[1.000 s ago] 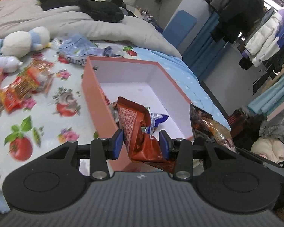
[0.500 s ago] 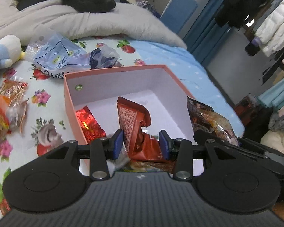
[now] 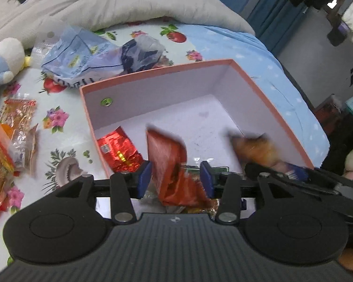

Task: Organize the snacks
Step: 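Open both tools to drop the packets into the deep pink box, then withdraw both tools from the box back toward the snack pile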

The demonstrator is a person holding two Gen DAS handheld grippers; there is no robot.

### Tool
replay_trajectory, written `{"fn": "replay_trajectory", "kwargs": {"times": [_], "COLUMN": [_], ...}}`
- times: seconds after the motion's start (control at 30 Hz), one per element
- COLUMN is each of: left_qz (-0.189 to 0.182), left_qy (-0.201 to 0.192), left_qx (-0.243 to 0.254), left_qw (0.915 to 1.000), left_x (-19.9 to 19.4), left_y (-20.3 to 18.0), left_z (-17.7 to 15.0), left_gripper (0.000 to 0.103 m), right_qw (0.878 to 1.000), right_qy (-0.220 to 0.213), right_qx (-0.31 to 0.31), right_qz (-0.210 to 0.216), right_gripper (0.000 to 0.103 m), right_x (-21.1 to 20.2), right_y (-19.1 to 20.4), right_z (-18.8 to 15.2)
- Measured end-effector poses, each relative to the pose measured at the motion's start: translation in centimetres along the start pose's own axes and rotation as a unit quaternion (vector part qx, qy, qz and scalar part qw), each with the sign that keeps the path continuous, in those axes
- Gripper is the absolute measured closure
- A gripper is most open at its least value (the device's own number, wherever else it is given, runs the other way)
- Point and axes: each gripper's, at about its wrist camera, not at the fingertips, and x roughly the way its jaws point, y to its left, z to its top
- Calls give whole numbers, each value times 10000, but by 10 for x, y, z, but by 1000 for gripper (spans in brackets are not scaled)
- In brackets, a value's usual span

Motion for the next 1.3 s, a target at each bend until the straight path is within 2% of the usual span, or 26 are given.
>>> {"fn": "replay_trajectory", "kwargs": {"times": [0.03, 0.07, 0.17, 0.27, 0.43, 0.6, 0.7, 0.93, 1.07, 1.17, 1.3], "left_qz": [69, 125, 60, 19, 34, 263, 578, 607, 588, 636, 750], "left_qy": [12, 18, -209, -401, -939, -1345, -1469, -1777, -1876, -1778, -1743], "left_qx": [-13, -22, 146, 255, 404, 203, 295, -175, -419, -663, -833], "left_qw": [10000, 9999, 9997, 9989, 9948, 9904, 9870, 9821, 9796, 9798, 9783], "left_x": [-3, -9, -32, -51, -83, -128, -152, -200, -216, -217, -219], "left_y": [-1, -2, -9, -14, -14, -14, -14, 0, 7, 16, 28], "left_z": [0, -1, -6, -17, -55, -105, -132, -186, -212, -228, -249], "left_gripper": [44, 42, 38, 37, 37, 37, 37, 37, 37, 30, 30], "right_qw": [10000, 9999, 9998, 9993, 9971, 9954, 9921, 9854, 9808, 9778, 9721], "right_qy": [2, -18, -154, -343, -755, -828, -1027, -1282, -1380, -1406, -1352], "right_qx": [58, 98, 139, 110, -124, -208, -376, -543, -699, -776, -1043], "right_qz": [-23, -44, -61, -47, 35, 438, 609, 981, 1191, 1343, 1607], "right_gripper": [35, 33, 33, 33, 33, 33, 33, 33, 29, 29, 29], "right_x": [-1, -4, -15, -26, -46, -72, -95, -134, -149, -154, -157], "right_y": [-1, -2, -4, -1, 9, 17, 24, 35, 42, 47, 55], "right_z": [-1, -3, -9, -23, -54, -82, -96, -120, -134, -142, -153]}}
